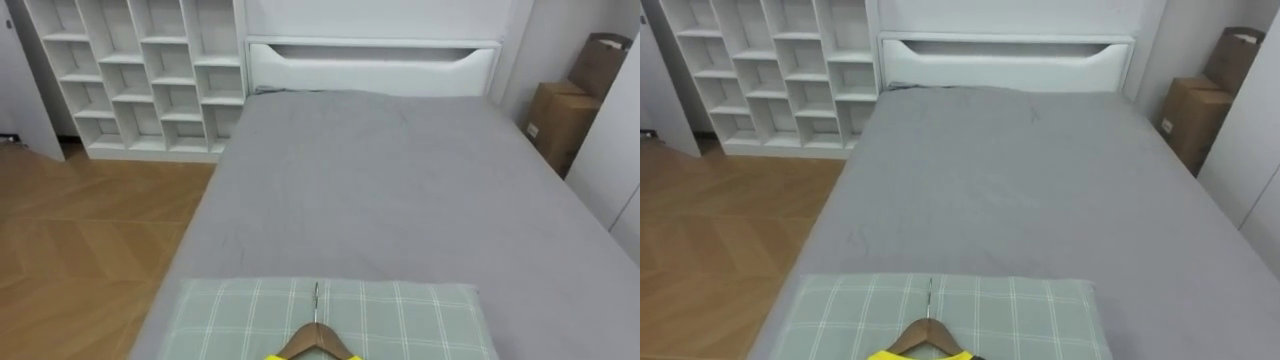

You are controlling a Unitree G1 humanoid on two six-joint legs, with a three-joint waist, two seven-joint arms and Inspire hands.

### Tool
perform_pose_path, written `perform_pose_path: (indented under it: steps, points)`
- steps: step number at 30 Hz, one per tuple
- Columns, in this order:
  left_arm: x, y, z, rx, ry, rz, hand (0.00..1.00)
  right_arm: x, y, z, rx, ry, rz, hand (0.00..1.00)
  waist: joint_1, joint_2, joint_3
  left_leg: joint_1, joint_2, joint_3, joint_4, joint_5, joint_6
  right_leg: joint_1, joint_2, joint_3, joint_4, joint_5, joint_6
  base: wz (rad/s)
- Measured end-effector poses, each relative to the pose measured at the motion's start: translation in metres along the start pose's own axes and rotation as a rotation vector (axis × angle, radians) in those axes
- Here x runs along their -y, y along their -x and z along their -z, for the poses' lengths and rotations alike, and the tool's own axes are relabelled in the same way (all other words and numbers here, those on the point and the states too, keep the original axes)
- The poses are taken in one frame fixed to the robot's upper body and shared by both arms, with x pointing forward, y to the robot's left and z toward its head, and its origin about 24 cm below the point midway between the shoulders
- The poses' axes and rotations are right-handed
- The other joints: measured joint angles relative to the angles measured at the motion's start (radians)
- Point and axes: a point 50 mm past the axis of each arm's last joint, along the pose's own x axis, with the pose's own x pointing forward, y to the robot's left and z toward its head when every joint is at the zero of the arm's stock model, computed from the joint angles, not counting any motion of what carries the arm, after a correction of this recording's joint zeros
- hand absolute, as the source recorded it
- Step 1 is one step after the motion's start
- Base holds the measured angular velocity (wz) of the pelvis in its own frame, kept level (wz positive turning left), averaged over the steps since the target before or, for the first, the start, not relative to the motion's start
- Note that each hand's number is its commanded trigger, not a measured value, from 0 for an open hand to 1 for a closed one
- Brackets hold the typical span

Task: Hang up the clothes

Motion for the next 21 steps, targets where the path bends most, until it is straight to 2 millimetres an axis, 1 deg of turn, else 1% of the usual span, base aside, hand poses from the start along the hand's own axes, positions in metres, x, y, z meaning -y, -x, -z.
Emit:
perform_pose_path:
  steps: [3, 5, 7, 8, 10, 11, 13, 15, 17, 20, 21]
  points:
    - [0.001, 0.004, -0.005, 0.073, -0.033, -0.048, 0.00, -0.001, 0.000, -0.003, 0.022, 0.030, 0.002, 0.00, -0.015, -0.001, 0.0010, 0.007, 0.000, -0.003, -0.004, 0.000, 0.000, 0.005, -0.001, -0.005, -0.001, 0.000, 0.000, 0.04]
    - [0.001, 0.006, -0.014, 0.129, -0.042, -0.072, 0.00, -0.001, 0.000, -0.004, 0.033, 0.038, 0.003, 0.00, -0.028, -0.001, 0.0015, 0.005, -0.001, -0.013, -0.005, 0.000, 0.000, 0.001, -0.001, -0.011, -0.001, 0.001, 0.002, 0.11]
    - [-0.001, 0.007, -0.033, 0.230, -0.061, -0.113, 0.00, -0.001, 0.000, -0.006, 0.044, 0.048, 0.005, 0.00, -0.030, -0.002, 0.0007, -0.004, -0.001, -0.014, -0.005, 0.000, 0.000, -0.008, -0.001, -0.012, 0.002, 0.002, 0.002, 0.00]
    - [-0.002, 0.008, -0.038, 0.262, -0.065, -0.124, 0.00, -0.001, 0.000, -0.006, 0.045, 0.048, 0.005, 0.00, -0.031, -0.002, 0.0006, -0.006, -0.001, -0.013, -0.005, 0.000, 0.000, -0.008, -0.001, -0.012, 0.003, 0.002, 0.001, -0.03]
    - [-0.004, 0.014, -0.062, 0.395, -0.072, -0.156, 0.00, 0.001, 0.000, -0.006, 0.045, 0.048, 0.008, 0.00, -0.035, 0.001, 0.0002, -0.009, 0.000, -0.013, -0.004, 0.001, 0.000, -0.009, -0.001, -0.013, 0.001, 0.004, 0.000, 0.00]
    - [-0.005, 0.016, -0.068, 0.428, -0.071, -0.161, 0.00, 0.001, 0.000, -0.007, 0.046, 0.048, 0.009, 0.00, -0.036, 0.001, 0.0002, -0.009, 0.000, -0.013, -0.004, 0.001, 0.000, -0.009, -0.001, -0.013, 0.001, 0.005, 0.000, 0.00]
    - [-0.004, 0.023, -0.088, 0.555, -0.093, -0.176, 0.00, 0.001, 0.000, -0.008, 0.055, 0.053, 0.010, 0.00, -0.042, 0.004, -0.0002, -0.007, -0.001, -0.011, -0.003, 0.001, 0.000, -0.006, -0.003, -0.010, 0.000, 0.005, 0.001, 0.00]
    - [-0.001, 0.028, -0.094, 0.628, -0.147, -0.179, 0.00, 0.001, 0.000, -0.010, 0.062, 0.056, 0.011, 0.00, -0.053, 0.006, -0.0001, -0.002, -0.002, -0.010, -0.003, 0.001, 0.000, -0.001, -0.003, -0.007, -0.001, 0.005, 0.001, -0.03]
    - [0.004, 0.033, -0.100, 0.687, -0.191, -0.173, 0.00, 0.001, 0.000, -0.011, 0.067, 0.059, 0.011, 0.00, -0.056, 0.006, 0.0003, -0.001, -0.002, -0.007, -0.001, 0.001, 0.000, -0.001, -0.002, 0.003, -0.001, 0.005, 0.001, -0.10]
    - [0.010, 0.039, -0.107, 0.752, -0.228, -0.156, 0.00, 0.001, 0.000, -0.011, 0.070, 0.070, 0.011, 0.00, -0.061, 0.003, 0.0023, -0.003, -0.001, 0.000, 0.004, 0.001, 0.000, -0.002, -0.002, 0.011, -0.003, 0.005, 0.001, -0.07]
    - [0.012, 0.041, -0.111, 0.776, -0.241, -0.155, 0.00, 0.001, 0.000, -0.012, 0.071, 0.071, 0.010, 0.00, -0.071, 0.002, 0.0041, -0.004, -0.001, -0.004, 0.005, 0.001, 0.000, -0.002, -0.004, 0.009, -0.003, 0.005, 0.001, 0.06]
